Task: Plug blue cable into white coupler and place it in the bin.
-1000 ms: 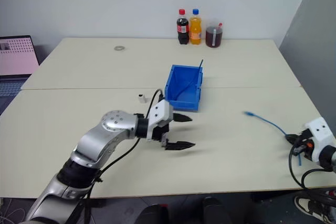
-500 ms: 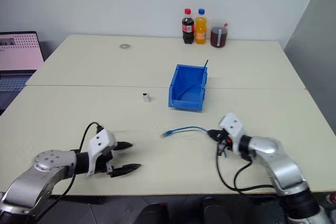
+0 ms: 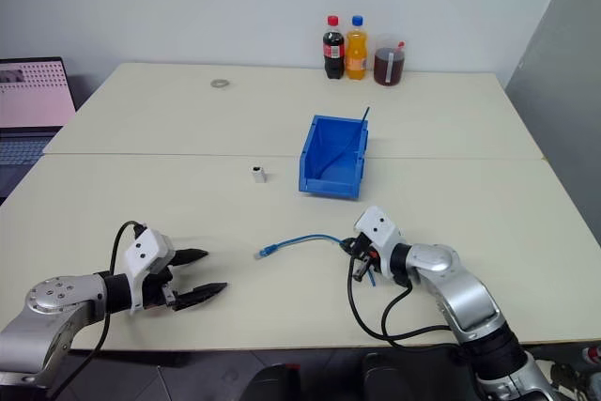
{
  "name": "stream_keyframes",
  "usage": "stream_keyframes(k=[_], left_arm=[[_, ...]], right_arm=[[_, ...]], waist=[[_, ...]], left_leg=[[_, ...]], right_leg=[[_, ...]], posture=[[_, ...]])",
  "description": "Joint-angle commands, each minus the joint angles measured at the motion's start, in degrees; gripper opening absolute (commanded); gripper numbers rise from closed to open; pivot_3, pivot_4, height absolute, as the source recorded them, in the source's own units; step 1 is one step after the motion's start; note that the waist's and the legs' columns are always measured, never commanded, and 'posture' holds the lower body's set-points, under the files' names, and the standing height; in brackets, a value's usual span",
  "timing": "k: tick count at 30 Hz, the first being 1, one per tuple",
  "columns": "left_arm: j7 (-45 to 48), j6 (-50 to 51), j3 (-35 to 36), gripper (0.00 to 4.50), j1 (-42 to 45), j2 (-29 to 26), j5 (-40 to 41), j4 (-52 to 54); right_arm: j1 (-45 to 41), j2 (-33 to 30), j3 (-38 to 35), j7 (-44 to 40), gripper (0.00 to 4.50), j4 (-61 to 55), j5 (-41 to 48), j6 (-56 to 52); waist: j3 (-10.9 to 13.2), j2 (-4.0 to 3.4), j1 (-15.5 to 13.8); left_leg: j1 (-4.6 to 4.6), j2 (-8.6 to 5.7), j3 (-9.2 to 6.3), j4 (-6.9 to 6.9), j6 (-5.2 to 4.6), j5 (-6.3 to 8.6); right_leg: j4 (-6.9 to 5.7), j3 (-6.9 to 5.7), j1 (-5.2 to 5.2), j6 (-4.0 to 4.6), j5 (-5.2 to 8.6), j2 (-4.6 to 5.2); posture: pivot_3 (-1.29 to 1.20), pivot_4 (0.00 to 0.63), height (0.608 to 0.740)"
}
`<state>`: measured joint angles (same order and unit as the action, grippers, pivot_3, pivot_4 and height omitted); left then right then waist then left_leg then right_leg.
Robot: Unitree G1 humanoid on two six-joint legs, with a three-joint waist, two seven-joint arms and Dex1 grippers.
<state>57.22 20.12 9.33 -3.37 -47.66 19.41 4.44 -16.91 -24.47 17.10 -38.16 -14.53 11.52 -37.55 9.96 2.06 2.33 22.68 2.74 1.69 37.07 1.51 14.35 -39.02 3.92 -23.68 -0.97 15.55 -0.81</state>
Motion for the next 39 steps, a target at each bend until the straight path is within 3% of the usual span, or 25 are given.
stream_keyframes(k=[1, 7, 13, 20, 24, 25, 26, 39], left_arm=[[-0.26, 1.48, -1.04, 4.5, 1.8, -0.28, -0.55, -0.52], [-0.37, 4.14, -3.37, 4.5, 4.93, 0.37, -0.17, 2.14], [-0.19, 6.13, -7.6, 4.5, 10.55, 2.58, -0.38, 1.83], [-0.34, 7.33, -13.0, 4.5, 16.84, 5.76, -2.85, -2.29], [0.72, 6.8, -15.91, 3.95, 16.79, 4.73, -5.35, -2.13], [0.8, 6.78, -16.33, 3.55, 16.73, 4.34, -6.07, -2.17], [0.78, 6.97, -16.59, 3.56, 16.59, 3.98, -6.56, -2.1], [4.3, 11.82, -19.17, 0.79, 13.64, 1.94, -4.84, 2.45]], right_arm=[[-1.35, 0.36, -0.7, -0.43, 1.02, -1.05, 0.96, -1.15], [-1.23, -1.58, -1.77, -2.36, 2.53, -3.43, 2.65, -3.44], [0.67, -11.32, -4.12, -13.18, 3.99, -12.16, 8.98, -3.04], [-0.47, -14.0, -5.92, -14.01, 3.99, -17.51, 11.21, -2.73], [-1.33, -13.5, -6.52, -12.57, 4.04, -17.75, 10.79, -2.86], [-1.55, -13.44, -6.63, -12.23, 4.04, -17.79, 10.85, -3.0], [-1.59, -13.51, -6.81, -11.94, 4.04, -17.9, 10.93, -3.09], [-1.71, -13.42, -7.29, -9.93, 4.04, -17.63, 10.8, -2.2]], waist=[[0.0, 0.0, 0.0], [0.0, 0.0, -0.36], [0.0, 0.02, -0.85], [-0.04, 0.11, -0.28], [-0.04, 0.11, -0.46], [-0.04, 0.11, -0.47], [-0.04, 0.11, -0.47], [-0.07, 0.08, -0.42]], left_leg=[[0.0, 0.0, 0.0, 0.0, 0.0, 0.0], [0.05, -0.05, 0.0, 0.02, 0.0, 0.0], [0.2, -0.16, -0.02, 0.07, -0.01, 0.0], [0.17, -0.11, -0.06, 0.07, -0.01, 0.0], [0.16, -0.09, -0.08, 0.05, 0.0, 0.0], [0.16, -0.1, -0.07, 0.06, 0.0, 0.0], [0.17, -0.12, -0.03, 0.08, -0.01, 0.0], [0.11, -0.11, 0.03, 0.06, -0.01, 0.0]], right_leg=[[0.0, 0.0, 0.0, 0.0, 0.0, 0.0], [0.01, -0.03, 0.0, -0.02, 0.0, -0.02], [0.07, -0.15, -0.03, -0.07, -0.01, -0.02], [0.04, -0.2, -0.04, -0.08, -0.02, -0.18], [0.03, -0.17, -0.04, -0.07, -0.02, -0.17], [0.03, -0.16, -0.03, -0.08, -0.02, -0.15], [0.04, -0.16, -0.02, -0.08, -0.02, -0.11], [0.04, -0.14, -0.01, -0.09, -0.02, -0.11]], posture=[[0.0, 0.15, 0.74], [0.0, 0.15, 0.74], [0.0, 0.15, 0.74], [0.0, 0.15, 0.74], [0.0, 0.15, 0.74], [0.0, 0.15, 0.74], [0.0, 0.15, 0.74], [0.0, 0.15, 0.74]])
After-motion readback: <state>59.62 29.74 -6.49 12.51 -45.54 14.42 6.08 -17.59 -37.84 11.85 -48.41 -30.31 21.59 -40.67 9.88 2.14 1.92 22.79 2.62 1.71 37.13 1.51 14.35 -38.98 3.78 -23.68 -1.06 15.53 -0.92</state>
